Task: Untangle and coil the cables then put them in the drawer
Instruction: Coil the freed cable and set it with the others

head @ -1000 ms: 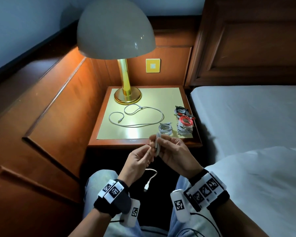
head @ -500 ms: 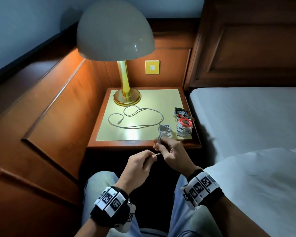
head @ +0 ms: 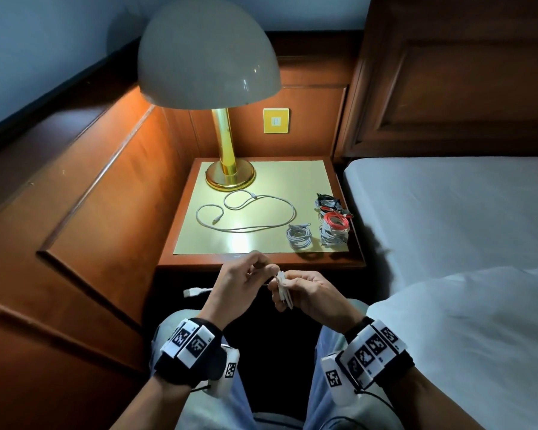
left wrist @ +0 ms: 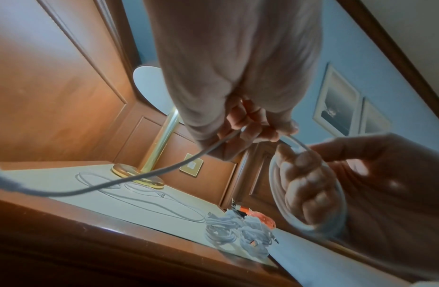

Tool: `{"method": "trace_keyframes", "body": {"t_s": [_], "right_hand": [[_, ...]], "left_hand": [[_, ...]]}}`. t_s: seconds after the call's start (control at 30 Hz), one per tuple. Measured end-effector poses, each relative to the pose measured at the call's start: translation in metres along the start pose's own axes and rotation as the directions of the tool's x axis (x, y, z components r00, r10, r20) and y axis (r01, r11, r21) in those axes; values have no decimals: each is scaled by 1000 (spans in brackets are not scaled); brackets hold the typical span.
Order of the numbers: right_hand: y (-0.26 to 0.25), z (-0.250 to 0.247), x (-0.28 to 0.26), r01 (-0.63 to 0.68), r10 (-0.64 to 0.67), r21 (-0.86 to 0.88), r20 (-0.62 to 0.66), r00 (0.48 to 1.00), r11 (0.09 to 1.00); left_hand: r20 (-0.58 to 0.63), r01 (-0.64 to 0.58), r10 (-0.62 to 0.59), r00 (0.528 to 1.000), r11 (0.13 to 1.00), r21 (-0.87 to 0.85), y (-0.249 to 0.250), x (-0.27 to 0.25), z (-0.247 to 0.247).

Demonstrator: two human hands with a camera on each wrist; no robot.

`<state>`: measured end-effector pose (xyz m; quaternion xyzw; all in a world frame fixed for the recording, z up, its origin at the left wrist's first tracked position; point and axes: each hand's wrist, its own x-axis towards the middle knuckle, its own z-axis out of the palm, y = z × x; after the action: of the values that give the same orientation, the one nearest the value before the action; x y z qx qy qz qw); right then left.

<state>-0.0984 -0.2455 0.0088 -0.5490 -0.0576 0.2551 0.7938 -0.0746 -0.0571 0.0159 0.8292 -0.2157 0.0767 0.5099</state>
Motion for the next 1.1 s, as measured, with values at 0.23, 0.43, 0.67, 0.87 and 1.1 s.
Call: {"method": "trace_keyframes", "body": {"t_s": [0.23, 0.43, 0.67, 0.87, 1.1], "right_hand": [[-5, 9, -4, -20, 8, 124, 96, 995, 992], [-10, 8, -6, 4, -26, 233, 91, 996, 972], [-19, 0, 2, -31, -3, 452, 76, 997, 892], [-29, -2, 6, -61, -5, 474, 137, 991, 878], [-24, 3, 8, 74, -44, 369, -90, 995, 927]], "left_hand": [[76, 222, -209, 975, 936, -272, 9, 8, 1], [97, 313, -324, 941, 730, -607, 17, -9, 20], [158, 342, -320, 934, 675, -654, 20, -11, 16], [207, 392, -362, 909, 569, -723, 26, -2, 11], [43, 325, -405, 914, 662, -675, 17, 0, 13]]}}
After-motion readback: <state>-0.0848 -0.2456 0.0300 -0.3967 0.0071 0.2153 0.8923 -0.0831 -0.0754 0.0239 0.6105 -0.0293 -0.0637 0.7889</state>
